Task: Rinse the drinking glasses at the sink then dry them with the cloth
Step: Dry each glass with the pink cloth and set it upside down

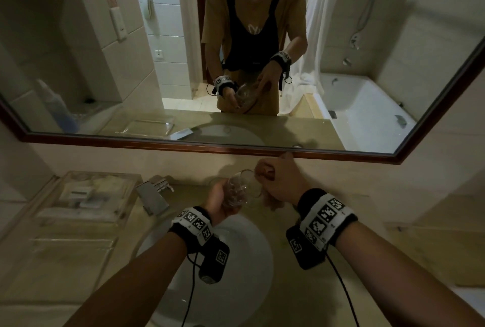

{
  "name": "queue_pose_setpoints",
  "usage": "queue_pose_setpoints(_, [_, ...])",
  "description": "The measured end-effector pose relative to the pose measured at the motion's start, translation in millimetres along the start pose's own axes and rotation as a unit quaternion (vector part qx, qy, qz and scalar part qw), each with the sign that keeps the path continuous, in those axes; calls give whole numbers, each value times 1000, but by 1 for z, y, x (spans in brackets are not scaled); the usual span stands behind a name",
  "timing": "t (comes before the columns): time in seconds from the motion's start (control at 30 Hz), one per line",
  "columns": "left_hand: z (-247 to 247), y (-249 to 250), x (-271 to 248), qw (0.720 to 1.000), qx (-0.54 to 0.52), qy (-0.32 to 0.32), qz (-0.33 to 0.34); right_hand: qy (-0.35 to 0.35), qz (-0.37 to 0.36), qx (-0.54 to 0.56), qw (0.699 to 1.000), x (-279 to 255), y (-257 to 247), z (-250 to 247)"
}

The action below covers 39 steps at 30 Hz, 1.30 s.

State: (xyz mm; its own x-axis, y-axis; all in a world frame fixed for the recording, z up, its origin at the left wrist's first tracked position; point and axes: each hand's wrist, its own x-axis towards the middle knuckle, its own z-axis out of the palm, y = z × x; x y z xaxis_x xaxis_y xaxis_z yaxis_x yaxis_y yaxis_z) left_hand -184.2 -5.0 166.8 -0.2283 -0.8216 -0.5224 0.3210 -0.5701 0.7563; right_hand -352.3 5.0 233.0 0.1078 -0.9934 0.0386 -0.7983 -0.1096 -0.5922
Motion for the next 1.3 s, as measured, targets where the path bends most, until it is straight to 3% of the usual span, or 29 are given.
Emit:
queue_pose_setpoints(0.13, [0, 0, 0, 999, -1, 33, 20, 111, 21, 51, 992, -14, -13, -12])
queue_pose_setpoints(0.3, [4, 2, -3, 998, 16, 57, 37, 124, 34, -82, 988, -29, -24, -16])
queue_pose_setpoints(0.37, [9, 3, -4, 997, 18, 67, 31, 114, 21, -85, 990, -35, -28, -14])
queue_pose_setpoints(0.43, [14, 4, -5, 996, 21, 81, 32, 75, 16, 47, 996, -37, -28, -6])
queue_pose_setpoints(0.53, [19, 6, -9, 994, 34, 92, 38, 33, 39, 255, 966, -35, -18, 9])
queue_pose_setpoints(0.63, [16, 11, -12, 994, 27, 100, 29, -50, 51, 340, 938, -30, -2, 14])
queue_pose_setpoints(0.77, [10, 20, -10, 988, 101, 105, 48, -149, 2, 234, 961, -36, 10, 14])
queue_pose_setpoints(0.9, [13, 29, -17, 985, 142, 71, 62, -145, -92, 97, 980, -39, 8, 6])
queue_pose_setpoints(1.0, [17, 32, -23, 978, 178, 78, 74, -136, -152, 28, 979, -42, 2, 2])
queue_pose_setpoints(1.13, [18, 32, -22, 972, 199, 86, 92, -136, -120, 148, 972, -39, 7, 9])
queue_pose_setpoints(1.2, [20, 32, -22, 970, 200, 93, 97, -132, -100, 252, 953, -32, 7, 6])
queue_pose_setpoints(1.3, [22, 33, -21, 969, 201, 91, 106, -141, -5, 370, 918, -19, 4, -4])
